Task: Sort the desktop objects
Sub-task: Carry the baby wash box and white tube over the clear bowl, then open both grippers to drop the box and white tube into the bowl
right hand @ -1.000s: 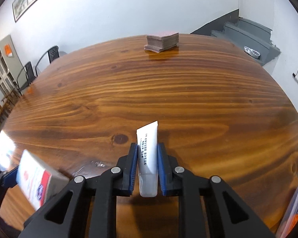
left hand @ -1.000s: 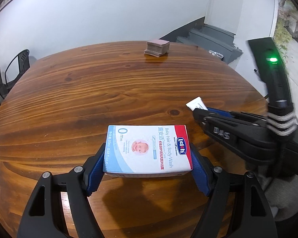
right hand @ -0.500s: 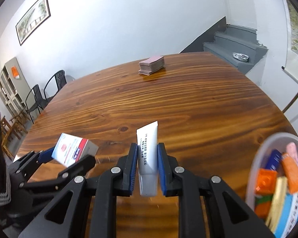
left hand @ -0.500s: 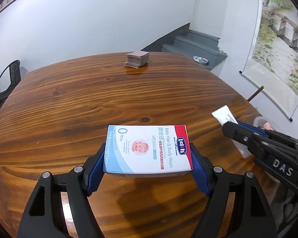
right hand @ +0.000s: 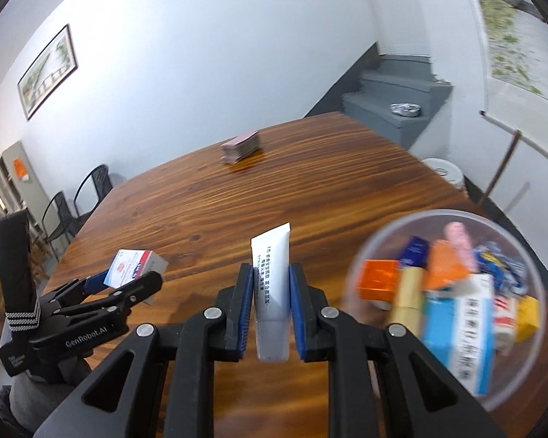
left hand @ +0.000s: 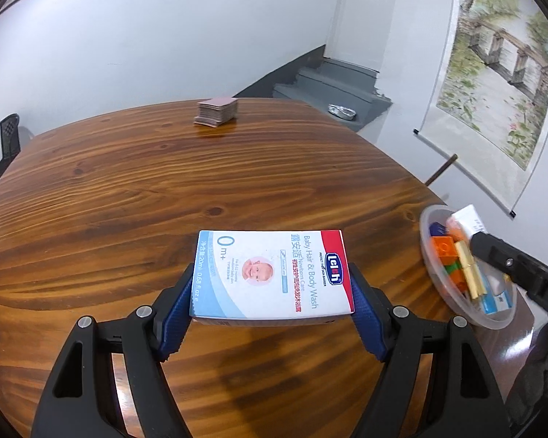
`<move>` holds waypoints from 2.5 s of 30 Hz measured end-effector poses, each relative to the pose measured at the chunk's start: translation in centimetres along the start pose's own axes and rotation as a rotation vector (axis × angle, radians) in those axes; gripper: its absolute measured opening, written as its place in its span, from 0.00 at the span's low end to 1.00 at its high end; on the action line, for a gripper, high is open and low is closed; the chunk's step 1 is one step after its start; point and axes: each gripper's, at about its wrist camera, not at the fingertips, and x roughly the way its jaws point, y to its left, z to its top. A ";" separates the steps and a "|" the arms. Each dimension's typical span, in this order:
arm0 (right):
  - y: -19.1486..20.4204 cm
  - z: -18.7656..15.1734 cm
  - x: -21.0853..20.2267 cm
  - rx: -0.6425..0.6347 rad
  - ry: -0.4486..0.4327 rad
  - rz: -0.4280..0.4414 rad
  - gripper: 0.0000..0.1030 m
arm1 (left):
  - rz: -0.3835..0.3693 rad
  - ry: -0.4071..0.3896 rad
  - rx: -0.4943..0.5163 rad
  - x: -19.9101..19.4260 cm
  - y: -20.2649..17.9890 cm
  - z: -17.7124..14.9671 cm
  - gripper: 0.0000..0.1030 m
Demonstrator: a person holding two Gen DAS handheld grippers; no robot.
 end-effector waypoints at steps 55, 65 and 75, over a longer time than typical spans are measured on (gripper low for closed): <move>-16.8 -3.6 -4.4 0.270 -0.050 -0.144 0.45 | -0.418 0.062 0.302 4.6 -24.3 3.7 0.81; -15.9 -3.2 -5.1 0.274 -0.089 -0.134 0.70 | -0.374 -0.014 0.285 2.2 -22.1 3.5 0.87; -13.4 -2.6 -5.7 0.231 -0.129 -0.130 0.75 | -0.234 -0.121 0.225 -2.4 -17.2 1.7 0.87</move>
